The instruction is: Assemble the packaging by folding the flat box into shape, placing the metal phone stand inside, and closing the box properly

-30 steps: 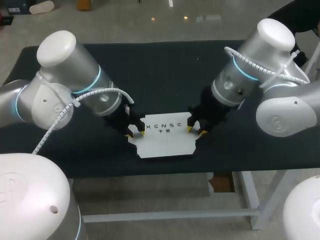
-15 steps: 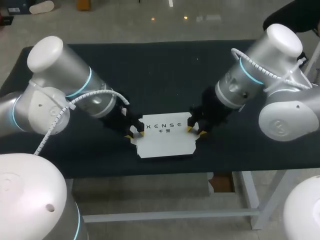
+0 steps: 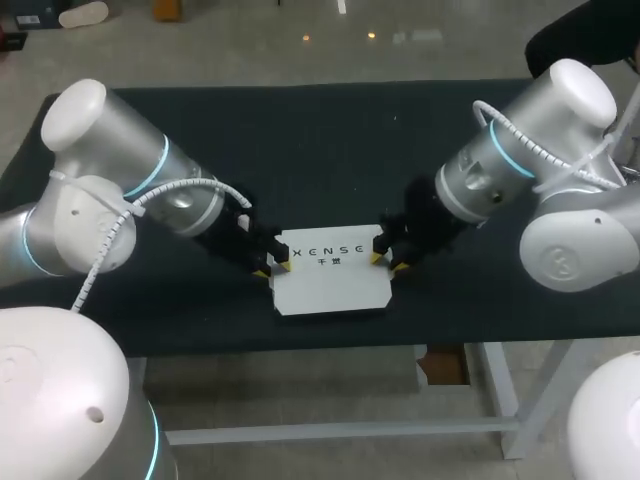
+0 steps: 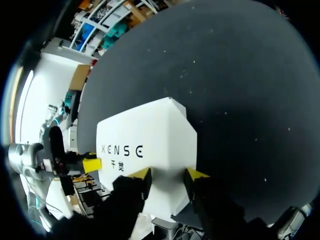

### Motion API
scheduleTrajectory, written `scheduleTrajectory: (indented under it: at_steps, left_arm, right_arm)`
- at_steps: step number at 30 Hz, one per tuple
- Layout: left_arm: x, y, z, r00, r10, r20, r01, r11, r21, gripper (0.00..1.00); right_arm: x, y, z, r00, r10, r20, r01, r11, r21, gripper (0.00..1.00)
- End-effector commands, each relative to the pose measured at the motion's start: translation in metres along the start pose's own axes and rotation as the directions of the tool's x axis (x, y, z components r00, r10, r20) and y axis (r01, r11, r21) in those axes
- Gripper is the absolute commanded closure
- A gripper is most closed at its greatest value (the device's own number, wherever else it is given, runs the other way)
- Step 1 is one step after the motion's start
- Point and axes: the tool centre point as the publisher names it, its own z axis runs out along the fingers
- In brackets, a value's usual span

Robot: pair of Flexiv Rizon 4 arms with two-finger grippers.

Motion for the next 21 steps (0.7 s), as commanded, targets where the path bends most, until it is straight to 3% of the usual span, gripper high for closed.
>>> scheduleTrajectory:
  at_steps: [1,7,21]
  left_arm:
    - [0.003,0.000,0.008,1.000,-0.007,-0.025,0.007,1.000,-0.007,0.53]
    - [0.006,0.000,0.009,0.997,-0.007,-0.080,0.005,1.000,-0.029,0.51]
    - [0.014,-0.001,0.009,0.993,-0.028,-0.116,0.020,0.997,-0.069,0.53]
  right_arm:
    - [0.003,0.001,0.006,1.000,0.001,-0.018,0.000,1.000,0.016,0.55]
    - [0.003,0.001,0.007,1.000,0.006,-0.028,-0.005,1.000,0.021,0.57]
    - [0.005,0.003,0.004,0.999,0.011,-0.036,-0.010,1.000,0.027,0.57]
